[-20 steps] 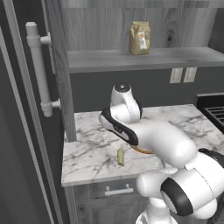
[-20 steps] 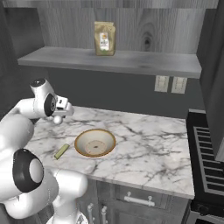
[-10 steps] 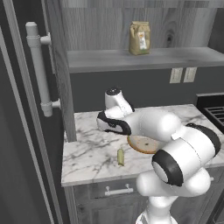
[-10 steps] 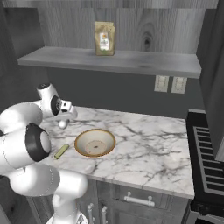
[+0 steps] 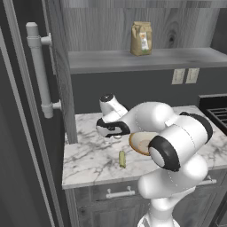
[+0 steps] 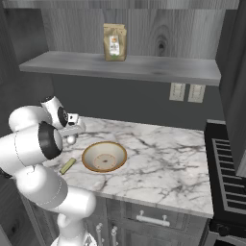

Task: Pick the egg and butter from the fridge and place them by the bowl for mixing.

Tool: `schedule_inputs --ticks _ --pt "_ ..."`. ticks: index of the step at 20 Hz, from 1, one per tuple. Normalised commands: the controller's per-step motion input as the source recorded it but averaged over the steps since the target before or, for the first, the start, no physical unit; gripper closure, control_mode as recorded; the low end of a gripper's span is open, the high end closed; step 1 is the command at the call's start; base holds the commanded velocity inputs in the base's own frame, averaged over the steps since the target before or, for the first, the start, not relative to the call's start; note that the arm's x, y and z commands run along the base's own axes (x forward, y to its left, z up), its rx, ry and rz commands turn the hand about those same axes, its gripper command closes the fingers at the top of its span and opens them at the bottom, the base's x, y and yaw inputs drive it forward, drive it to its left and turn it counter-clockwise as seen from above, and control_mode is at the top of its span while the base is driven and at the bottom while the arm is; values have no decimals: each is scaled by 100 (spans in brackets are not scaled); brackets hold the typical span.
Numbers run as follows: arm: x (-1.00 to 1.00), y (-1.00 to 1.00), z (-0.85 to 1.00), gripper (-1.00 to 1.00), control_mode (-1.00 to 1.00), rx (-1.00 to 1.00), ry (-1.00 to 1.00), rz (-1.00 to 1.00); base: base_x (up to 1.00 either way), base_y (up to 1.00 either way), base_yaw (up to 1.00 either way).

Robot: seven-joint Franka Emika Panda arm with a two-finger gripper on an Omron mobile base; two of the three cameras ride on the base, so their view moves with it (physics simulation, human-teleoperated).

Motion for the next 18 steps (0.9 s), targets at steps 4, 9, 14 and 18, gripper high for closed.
schedule_inputs --ticks 4,9,14,18 --pt "5 0 -28 100 -100 -1 0 2 0 0 0" --pt "0 0 -30 100 -100 -1 0 1 0 0 0" --pt "0 0 -26 100 -100 -3 0 1 0 0 0" --pt "0 0 -12 100 -100 -4 0 0 0 0 0"
